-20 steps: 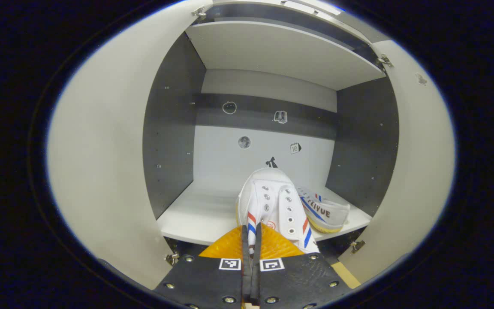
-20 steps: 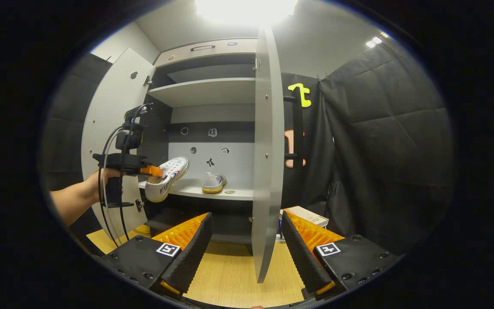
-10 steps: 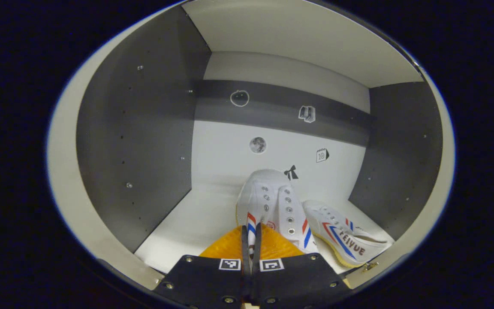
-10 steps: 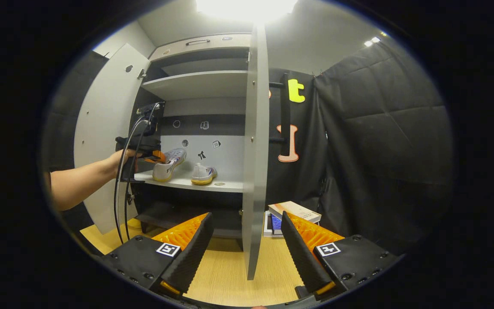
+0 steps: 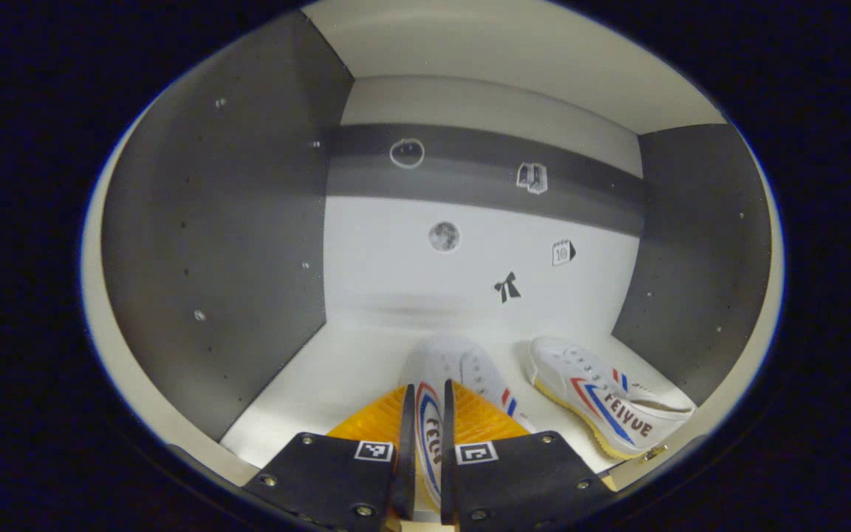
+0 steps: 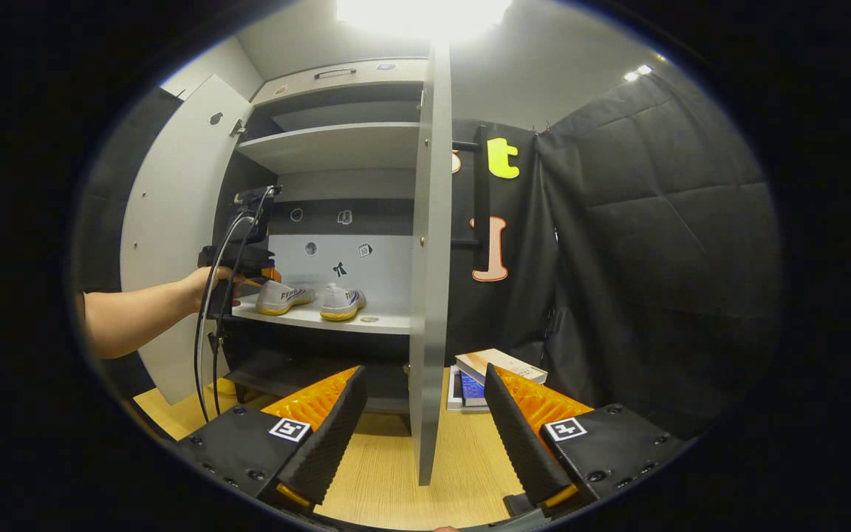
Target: Grab one shoe with the right hand and put it into the shoe cabinet, grab the other shoe with the left hand and put it into the shoe cabinet; then close the right door with the right hand and the left door with the left hand.
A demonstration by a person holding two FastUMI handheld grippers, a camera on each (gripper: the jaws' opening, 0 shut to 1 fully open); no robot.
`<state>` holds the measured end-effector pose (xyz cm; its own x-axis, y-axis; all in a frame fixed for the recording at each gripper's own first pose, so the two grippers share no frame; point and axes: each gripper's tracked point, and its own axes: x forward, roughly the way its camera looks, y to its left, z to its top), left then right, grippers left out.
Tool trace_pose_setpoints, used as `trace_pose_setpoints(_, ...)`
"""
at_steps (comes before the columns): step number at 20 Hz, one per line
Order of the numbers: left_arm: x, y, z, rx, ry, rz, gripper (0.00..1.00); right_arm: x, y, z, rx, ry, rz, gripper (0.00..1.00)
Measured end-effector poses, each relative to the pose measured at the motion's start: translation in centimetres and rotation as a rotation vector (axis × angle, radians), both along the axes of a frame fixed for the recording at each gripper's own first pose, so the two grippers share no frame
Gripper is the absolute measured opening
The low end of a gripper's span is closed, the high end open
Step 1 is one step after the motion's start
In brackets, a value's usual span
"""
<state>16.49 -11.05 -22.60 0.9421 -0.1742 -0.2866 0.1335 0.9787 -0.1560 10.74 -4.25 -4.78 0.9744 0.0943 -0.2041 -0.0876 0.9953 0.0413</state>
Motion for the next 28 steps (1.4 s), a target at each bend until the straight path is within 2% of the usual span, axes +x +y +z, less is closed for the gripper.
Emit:
trace_pose_setpoints(5,-4.0,0.9,4.8,0.016,-0.106,0.005,0.96,-0.2,0.3,1.4,0.017,-0.025,-0.002,0.99)
trace_pose_setpoints(6,-4.9,1.0,5.7,0.022,-0.135,0.005,1.00,-0.3,0.4,1.6,0.017,-0.029,-0.001,0.99)
trace_pose_setpoints(14,-16.1,3.4,11.0,0.046,-0.283,0.000,1.00,-1.2,0.9,3.7,0.019,-0.065,0.001,0.97)
trace_pose_setpoints(22,-26.1,6.7,10.3,0.075,-0.280,-0.020,1.00,-1.8,1.1,5.1,0.035,-0.086,0.001,0.99)
trace_pose_setpoints(28,-31.8,9.6,9.4,0.075,-0.267,0.006,1.00,-2.0,-0.8,5.9,0.020,-0.091,-0.038,1.00)
